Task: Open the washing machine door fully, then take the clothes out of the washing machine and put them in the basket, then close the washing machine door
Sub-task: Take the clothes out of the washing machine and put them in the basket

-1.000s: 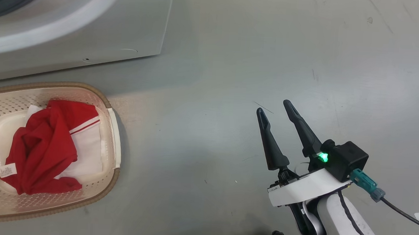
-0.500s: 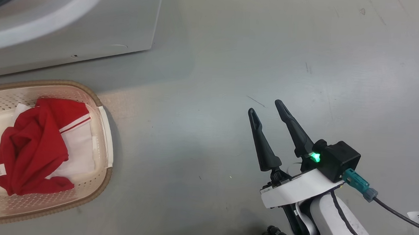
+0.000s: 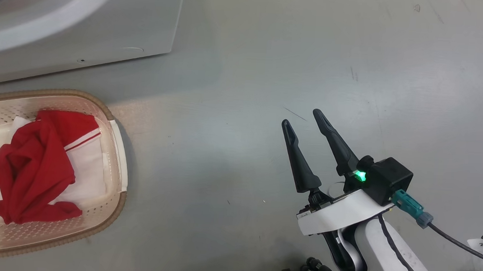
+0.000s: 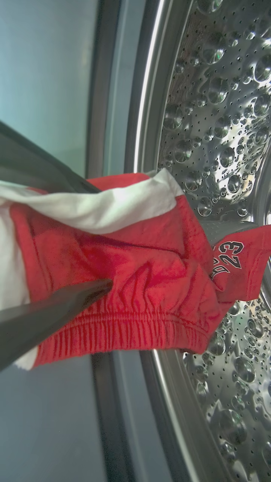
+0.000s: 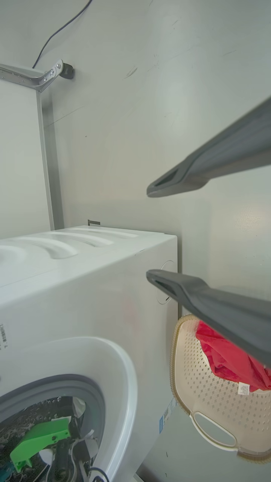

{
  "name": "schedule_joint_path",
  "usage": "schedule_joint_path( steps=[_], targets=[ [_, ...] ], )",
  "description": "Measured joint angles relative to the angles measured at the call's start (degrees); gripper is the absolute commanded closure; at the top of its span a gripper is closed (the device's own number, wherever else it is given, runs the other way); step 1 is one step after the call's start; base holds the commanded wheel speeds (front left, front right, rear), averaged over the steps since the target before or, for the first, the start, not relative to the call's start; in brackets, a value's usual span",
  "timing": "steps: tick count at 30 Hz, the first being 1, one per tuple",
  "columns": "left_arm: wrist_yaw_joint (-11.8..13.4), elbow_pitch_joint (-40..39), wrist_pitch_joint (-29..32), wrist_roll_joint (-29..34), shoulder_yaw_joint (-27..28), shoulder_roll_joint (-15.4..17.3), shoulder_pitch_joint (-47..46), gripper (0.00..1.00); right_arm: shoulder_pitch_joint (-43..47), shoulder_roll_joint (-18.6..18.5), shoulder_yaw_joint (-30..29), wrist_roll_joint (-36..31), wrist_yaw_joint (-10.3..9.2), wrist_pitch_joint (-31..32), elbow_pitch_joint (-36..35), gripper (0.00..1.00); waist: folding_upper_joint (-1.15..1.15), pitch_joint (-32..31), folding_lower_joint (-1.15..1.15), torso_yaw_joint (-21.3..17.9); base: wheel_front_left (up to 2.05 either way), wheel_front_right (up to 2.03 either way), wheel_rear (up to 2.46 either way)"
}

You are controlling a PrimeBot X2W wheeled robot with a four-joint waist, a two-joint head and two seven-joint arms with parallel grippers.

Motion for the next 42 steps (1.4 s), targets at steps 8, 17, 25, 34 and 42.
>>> schedule_joint_path(
  steps=[8,17,25,34,42],
  targets=[
    [-1.0,1.7,-0.7,0.1,-0.7,0.3,-1.3,0.45,-0.6,0.0,0.4,0.4,-0.44,0.0,0.0,0.0,0.0,0.3,0.0,-0.1,0.0,0.0,0.0],
    [-2.5,3.3,-2.6,0.5,-1.8,-0.1,-1.8,1.0,-1.2,0.0,0.4,0.5,-0.58,0.0,0.0,0.0,0.0,0.4,0.0,0.1,0.0,0.0,0.0],
    [-4.0,4.7,-6.0,1.4,-2.9,-0.4,-1.9,1.0,-1.8,0.0,-0.1,0.5,-1.01,0.0,0.4,0.0,0.0,-0.5,0.0,0.7,0.0,0.0,0.0],
    [-5.1,6.3,-11.1,1.4,-3.5,-2.5,-1.1,1.0,-1.8,0.0,-1.3,-0.2,-1.01,0.0,1.6,0.0,0.0,-3.0,0.0,2.3,0.0,0.0,0.0],
    [-5.9,7.9,-14.4,1.4,-4.4,-3.1,1.1,1.0,-1.7,0.0,-2.0,-0.9,-0.99,0.0,3.0,0.0,0.0,-5.8,0.0,3.9,0.0,0.0,0.0]
  ],
)
